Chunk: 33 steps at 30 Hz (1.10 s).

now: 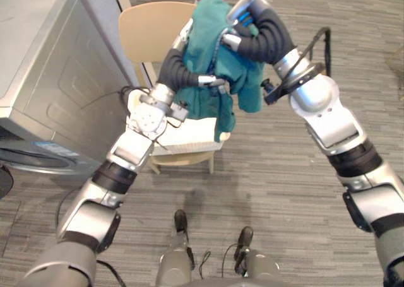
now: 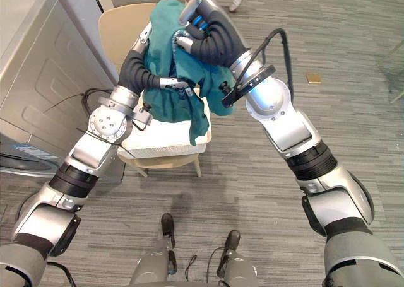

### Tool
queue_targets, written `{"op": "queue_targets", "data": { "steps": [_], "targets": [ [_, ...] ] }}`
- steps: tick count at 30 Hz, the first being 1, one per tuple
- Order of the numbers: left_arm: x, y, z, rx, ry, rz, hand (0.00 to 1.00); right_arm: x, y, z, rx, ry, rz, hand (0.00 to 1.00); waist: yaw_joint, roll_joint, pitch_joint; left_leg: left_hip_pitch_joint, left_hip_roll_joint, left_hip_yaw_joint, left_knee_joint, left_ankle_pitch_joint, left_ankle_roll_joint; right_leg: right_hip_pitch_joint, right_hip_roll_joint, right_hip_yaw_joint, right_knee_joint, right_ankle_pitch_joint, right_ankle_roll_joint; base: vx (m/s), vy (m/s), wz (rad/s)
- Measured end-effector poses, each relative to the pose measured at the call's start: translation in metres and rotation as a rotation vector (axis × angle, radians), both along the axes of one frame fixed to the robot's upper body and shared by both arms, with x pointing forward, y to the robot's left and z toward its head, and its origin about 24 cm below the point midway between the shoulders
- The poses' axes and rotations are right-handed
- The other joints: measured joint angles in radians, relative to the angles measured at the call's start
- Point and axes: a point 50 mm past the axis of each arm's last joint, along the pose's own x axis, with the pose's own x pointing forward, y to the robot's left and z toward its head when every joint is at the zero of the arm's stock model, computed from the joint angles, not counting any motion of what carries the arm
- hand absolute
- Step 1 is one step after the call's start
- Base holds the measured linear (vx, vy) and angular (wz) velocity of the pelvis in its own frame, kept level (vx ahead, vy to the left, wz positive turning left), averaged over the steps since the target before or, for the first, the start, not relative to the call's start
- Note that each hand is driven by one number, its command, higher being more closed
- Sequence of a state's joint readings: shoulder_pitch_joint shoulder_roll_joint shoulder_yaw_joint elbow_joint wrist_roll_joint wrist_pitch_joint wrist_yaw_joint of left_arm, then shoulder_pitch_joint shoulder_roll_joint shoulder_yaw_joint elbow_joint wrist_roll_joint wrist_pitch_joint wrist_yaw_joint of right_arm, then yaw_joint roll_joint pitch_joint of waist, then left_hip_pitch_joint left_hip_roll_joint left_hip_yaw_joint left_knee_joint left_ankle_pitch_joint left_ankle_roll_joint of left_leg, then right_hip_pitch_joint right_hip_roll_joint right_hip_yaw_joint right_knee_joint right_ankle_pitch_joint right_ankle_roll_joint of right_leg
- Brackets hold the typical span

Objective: Pick up the laundry basket with both hands and put the clothes into the washing machine.

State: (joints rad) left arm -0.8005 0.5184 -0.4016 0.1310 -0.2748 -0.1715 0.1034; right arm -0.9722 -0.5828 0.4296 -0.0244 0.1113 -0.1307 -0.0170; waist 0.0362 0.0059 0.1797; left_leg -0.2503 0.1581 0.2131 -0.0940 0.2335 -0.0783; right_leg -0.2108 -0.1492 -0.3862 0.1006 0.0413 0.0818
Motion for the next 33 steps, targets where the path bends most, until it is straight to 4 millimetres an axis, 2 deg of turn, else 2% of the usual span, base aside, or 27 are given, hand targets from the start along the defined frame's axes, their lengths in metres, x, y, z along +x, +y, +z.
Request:
{"op": "queue_targets", "data": {
  "steps": [2,4,6,8,9,12,16,22,23,33],
  "targets": [
    [0.0,-0.003,-0.001,0.041,0.03,-0.048,0.0,0.0,0.002,-0.002,-0.002,0.009,0.011,1.0,-0.001,0.0,0.0,-0.002,0.0,-0.005,0.0,0.0,0.0,0.0,0.0,-0.001,0.0,0.0,0.0,0.0,-0.019,0.04],
    [-0.001,-0.007,-0.005,0.162,0.084,-0.13,0.0,0.0,0.004,-0.003,0.002,0.018,0.023,1.0,0.0,0.0,0.0,-0.003,0.0,-0.01,0.0,0.0,0.0,0.0,0.0,-0.001,0.0,0.0,-0.001,0.0,-0.018,0.04],
    [-0.002,-0.002,-0.01,0.214,0.137,-0.175,0.0,0.0,0.006,-0.005,-0.006,0.023,0.03,1.0,0.004,0.001,-0.002,-0.004,-0.001,-0.012,0.0,0.0,0.0,0.001,0.0,-0.002,0.0,0.0,0.0,0.01,-0.011,0.02],
    [-0.012,0.024,-0.032,0.209,0.223,-0.167,0.0,-0.001,0.012,-0.011,-0.036,0.04,0.053,1.0,-0.01,0.006,-0.023,-0.015,-0.002,-0.018,0.0,0.0,0.0,-0.005,-0.001,-0.016,-0.002,-0.001,0.0,0.06,-0.031,0.07],
    [-0.02,0.033,-0.042,0.206,0.248,-0.161,1.0,-0.002,0.012,-0.011,-0.043,0.035,0.058,1.0,-0.013,0.006,-0.024,-0.015,-0.002,-0.018,0.0,0.0,0.0,-0.004,0.0,-0.017,-0.004,-0.001,0.0,0.06,-0.029,0.03],
    [-0.028,0.039,-0.054,0.2,0.284,-0.165,1.0,-0.001,0.01,-0.014,-0.048,0.04,0.054,1.0,0.008,0.011,-0.028,-0.014,-0.002,-0.019,0.0,0.0,0.0,0.006,0.002,-0.021,-0.014,-0.001,0.0,0.03,-0.029,0.06],
    [-0.027,0.045,-0.047,0.171,0.258,-0.124,1.0,-0.004,0.016,-0.017,-0.044,0.029,0.072,1.0,0.009,0.016,-0.031,-0.008,-0.005,-0.021,0.0,0.001,0.001,0.017,0.0,-0.024,-0.015,-0.001,0.0,0.01,-0.01,0.07],
    [-0.026,0.056,-0.037,0.122,0.205,-0.061,1.0,-0.012,0.013,-0.025,-0.027,0.019,0.093,1.0,0.005,0.024,-0.038,-0.003,-0.006,-0.02,-0.002,0.001,0.001,0.019,-0.001,-0.023,-0.016,-0.004,-0.005,-0.01,-0.009,-0.03],
    [-0.025,0.058,-0.036,0.109,0.199,-0.049,1.0,-0.012,0.012,-0.027,-0.026,0.02,0.086,0.0,0.006,0.027,-0.041,-0.003,-0.006,-0.02,-0.002,0.001,0.001,0.019,-0.001,-0.023,-0.016,-0.004,-0.005,0.0,0.0,0.0],
    [-0.017,0.097,0.006,-0.033,0.032,0.171,1.0,-0.008,-0.012,-0.043,0.052,0.079,0.008,0.0,0.007,0.032,-0.047,-0.003,-0.007,-0.02,-0.001,0.001,0.001,0.021,-0.002,-0.023,-0.016,-0.001,0.0,0.01,-0.008,0.0]
  ]
}}
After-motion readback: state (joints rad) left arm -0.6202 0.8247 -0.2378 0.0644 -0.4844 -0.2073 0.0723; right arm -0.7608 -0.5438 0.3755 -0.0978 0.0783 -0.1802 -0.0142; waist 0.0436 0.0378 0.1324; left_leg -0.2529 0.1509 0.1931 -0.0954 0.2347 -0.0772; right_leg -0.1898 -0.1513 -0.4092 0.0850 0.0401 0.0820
